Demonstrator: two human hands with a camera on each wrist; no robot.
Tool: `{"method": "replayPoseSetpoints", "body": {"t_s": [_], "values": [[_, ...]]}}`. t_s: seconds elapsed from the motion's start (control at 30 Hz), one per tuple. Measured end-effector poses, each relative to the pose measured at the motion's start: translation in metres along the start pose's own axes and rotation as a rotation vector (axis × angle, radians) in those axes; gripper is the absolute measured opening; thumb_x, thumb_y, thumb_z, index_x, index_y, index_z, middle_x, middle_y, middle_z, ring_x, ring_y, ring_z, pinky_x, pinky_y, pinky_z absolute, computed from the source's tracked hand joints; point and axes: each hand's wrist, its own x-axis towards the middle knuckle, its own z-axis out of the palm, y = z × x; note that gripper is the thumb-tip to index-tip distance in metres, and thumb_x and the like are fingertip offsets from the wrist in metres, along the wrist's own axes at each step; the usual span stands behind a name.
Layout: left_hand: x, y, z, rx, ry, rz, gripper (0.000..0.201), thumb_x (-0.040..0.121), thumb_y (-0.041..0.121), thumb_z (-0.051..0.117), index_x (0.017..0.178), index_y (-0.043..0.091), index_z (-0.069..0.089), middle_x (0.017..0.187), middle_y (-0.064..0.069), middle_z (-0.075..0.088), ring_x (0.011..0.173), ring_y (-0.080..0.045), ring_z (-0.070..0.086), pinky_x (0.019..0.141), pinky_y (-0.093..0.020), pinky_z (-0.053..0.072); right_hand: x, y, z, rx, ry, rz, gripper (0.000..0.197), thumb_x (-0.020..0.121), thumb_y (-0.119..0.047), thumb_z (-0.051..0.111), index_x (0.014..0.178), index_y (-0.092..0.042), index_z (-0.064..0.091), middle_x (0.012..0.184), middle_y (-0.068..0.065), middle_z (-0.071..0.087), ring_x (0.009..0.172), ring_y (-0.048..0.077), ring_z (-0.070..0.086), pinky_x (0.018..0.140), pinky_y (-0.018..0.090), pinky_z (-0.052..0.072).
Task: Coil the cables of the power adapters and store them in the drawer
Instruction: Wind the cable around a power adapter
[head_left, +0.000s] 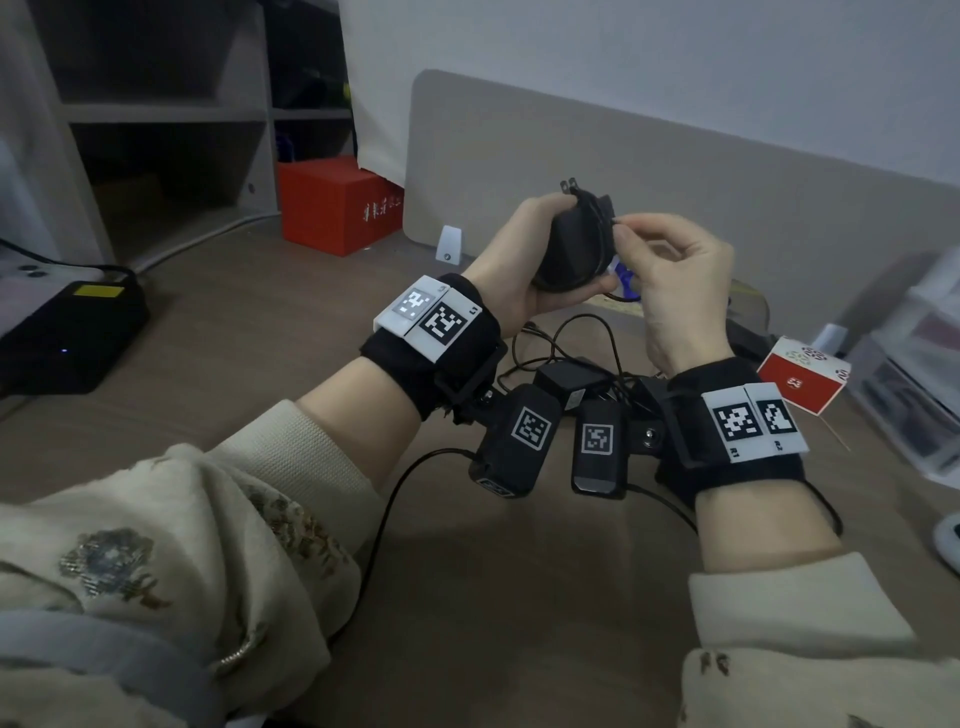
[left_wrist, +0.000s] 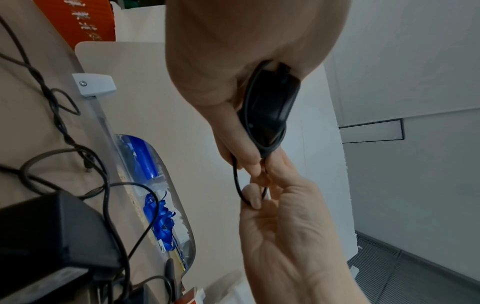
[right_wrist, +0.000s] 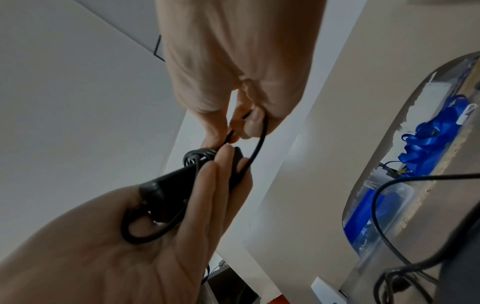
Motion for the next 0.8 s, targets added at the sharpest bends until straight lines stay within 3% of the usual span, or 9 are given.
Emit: {"method": "replayPoseSetpoints", "body": {"t_s": [0.1, 0.2, 0.3, 0.37, 0.47, 0.6, 0.67, 0.7, 0.8], "values": [[0.001, -0.002, 0.001, -0.022, 0.031, -0.001, 0.034, 0.098, 0.028, 0.052, 0.119, 0.003, 0.063, 0.113, -0.02, 0.066, 0.08, -0.032, 0.07, 0.069, -0.033, 0.062, -0.001, -0.001, -0.001, -0.027, -0.01, -0.042, 0.023, 0.083, -0.004, 0.071, 0.08, -0.026, 0.071, 0.088, 0.004, 0.064, 0.079, 0.007, 0.062, 0.077, 0.024, 0.052], [0.002, -0.004, 0.001, -0.027, 0.038, -0.019, 0.036, 0.098, 0.029, 0.053, 0.122, 0.004, 0.062, 0.12, -0.021, 0.065, 0.08, -0.033, 0.071, 0.068, -0.034, 0.062, -0.001, 0.001, -0.003, -0.058, -0.037, -0.043, 0.025, 0.083, -0.001, 0.07, 0.079, -0.026, 0.07, 0.084, -0.001, 0.062, 0.077, 0.005, 0.061, 0.077, 0.024, 0.052], [0.003, -0.004, 0.001, -0.038, 0.058, -0.013, 0.036, 0.098, 0.028, 0.053, 0.122, 0.003, 0.062, 0.115, -0.02, 0.068, 0.081, -0.032, 0.071, 0.067, -0.034, 0.062, 0.0, 0.0, -0.001, -0.087, -0.046, -0.069, 0.02, 0.085, -0.001, 0.067, 0.086, -0.02, 0.072, 0.081, -0.004, 0.059, 0.076, -0.002, 0.058, 0.075, 0.019, 0.048], [0.005, -0.004, 0.0, -0.065, 0.107, 0.008, 0.036, 0.096, 0.027, 0.054, 0.122, 0.003, 0.061, 0.115, -0.02, 0.067, 0.086, -0.033, 0.071, 0.063, -0.035, 0.062, -0.002, -0.001, 0.004, -0.144, -0.049, -0.106, 0.016, 0.088, -0.004, 0.065, 0.094, -0.017, 0.072, 0.08, -0.002, 0.056, 0.073, -0.007, 0.054, 0.072, 0.013, 0.044], [0.008, -0.004, -0.002, -0.071, 0.165, 0.034, 0.037, 0.096, 0.028, 0.055, 0.124, 0.005, 0.059, 0.117, -0.021, 0.065, 0.093, -0.031, 0.069, 0.061, -0.033, 0.06, -0.006, -0.001, 0.012, -0.265, -0.067, -0.167, 0.005, 0.088, -0.018, 0.068, 0.09, -0.016, 0.072, 0.085, 0.004, 0.054, 0.072, -0.006, 0.054, 0.069, 0.012, 0.044], [0.008, -0.007, 0.002, -0.02, 0.146, 0.046, 0.023, 0.098, 0.026, 0.052, 0.109, 0.008, 0.061, 0.106, -0.017, 0.067, 0.091, -0.027, 0.069, 0.077, -0.04, 0.062, -0.007, -0.001, 0.012, -0.396, -0.012, -0.248, 0.011, 0.088, -0.021, 0.067, 0.09, -0.012, 0.072, 0.084, 0.004, 0.054, 0.07, -0.01, 0.052, 0.064, 0.006, 0.038], [0.008, -0.009, 0.004, -0.001, 0.129, 0.029, 0.031, 0.099, 0.027, 0.049, 0.119, 0.007, 0.06, 0.115, -0.019, 0.067, 0.101, -0.028, 0.068, 0.076, -0.038, 0.062, -0.007, 0.0, 0.012, -0.534, 0.003, -0.301, 0.019, 0.091, -0.028, 0.061, 0.092, -0.013, 0.073, 0.082, 0.002, 0.057, 0.069, -0.003, 0.052, 0.063, 0.013, 0.039], [0.008, -0.009, 0.004, 0.011, 0.134, 0.028, 0.032, 0.099, 0.027, 0.048, 0.12, 0.007, 0.06, 0.118, -0.019, 0.066, 0.104, -0.028, 0.067, 0.074, -0.036, 0.062, -0.007, 0.0, 0.011, -0.606, 0.005, -0.331, 0.023, 0.092, -0.031, 0.058, 0.092, -0.014, 0.073, 0.081, 0.003, 0.059, 0.069, 0.003, 0.053, 0.065, 0.023, 0.044], [0.009, -0.009, 0.006, 0.053, 0.139, 0.059, 0.021, 0.099, 0.025, 0.046, 0.104, 0.011, 0.061, 0.117, -0.017, 0.065, 0.095, -0.026, 0.066, 0.07, -0.035, 0.062, -0.008, -0.001, 0.011, -0.696, 0.02, -0.385, 0.026, 0.093, -0.032, 0.054, 0.093, -0.012, 0.071, 0.084, 0.005, 0.066, 0.077, 0.023, 0.061, 0.068, 0.042, 0.048]]}}
